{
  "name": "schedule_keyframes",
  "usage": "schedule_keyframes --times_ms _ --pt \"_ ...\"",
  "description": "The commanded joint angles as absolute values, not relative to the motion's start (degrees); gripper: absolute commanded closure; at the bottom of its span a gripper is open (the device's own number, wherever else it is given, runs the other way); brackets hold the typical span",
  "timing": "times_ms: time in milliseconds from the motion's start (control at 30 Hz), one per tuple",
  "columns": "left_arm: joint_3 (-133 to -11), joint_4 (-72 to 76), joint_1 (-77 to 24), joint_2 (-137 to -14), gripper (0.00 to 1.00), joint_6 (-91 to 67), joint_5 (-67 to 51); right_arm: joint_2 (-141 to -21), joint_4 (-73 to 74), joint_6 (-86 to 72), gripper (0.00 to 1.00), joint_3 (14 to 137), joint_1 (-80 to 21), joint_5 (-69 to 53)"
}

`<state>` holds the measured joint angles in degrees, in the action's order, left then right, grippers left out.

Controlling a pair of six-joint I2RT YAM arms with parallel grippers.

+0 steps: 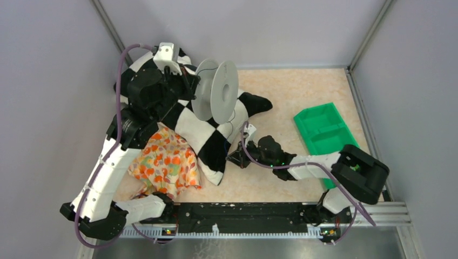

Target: Wrap the cables

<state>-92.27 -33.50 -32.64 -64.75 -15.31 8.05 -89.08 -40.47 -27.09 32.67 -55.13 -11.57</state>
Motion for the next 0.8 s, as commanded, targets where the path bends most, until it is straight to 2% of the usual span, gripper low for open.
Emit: schedule_keyframes --times_ms 0,200,333,433,600,767 --pt "-91.5 -21.7 -32.5 -64.5 1.00 -17.3 12.2 -76.9 -33.3 -24.2 1.00 29.3 -55.7 -7.8" --pt "-82.3 -3.0 -32.5 -68.8 1.00 -23.6 14.5 -62.1 -13.6 -17.3 1.00 30.0 -55.8 -4.6" --pt "-80.6 4.4 -31.8 -72.3 1.00 -28.3 11.4 -58.5 -2.9 -15.8 1.00 34.2 -55.8 -5.9" --pt "-80.9 5.1 -30.7 -73.7 1.00 -31.0 11.3 -57.0 -1.7 -15.3 1.00 32.5 -55.8 -4.8" --pt "-84.0 -2.5 -30.1 -74.0 1.00 -29.4 16.0 -56.7 -0.3 -14.6 1.00 32.6 -57.1 -6.3" --pt "-77.8 1.2 -29.5 -71.0 1.00 -31.8 22.6 -57.9 5.0 -13.7 1.00 36.9 -60.1 -5.7"
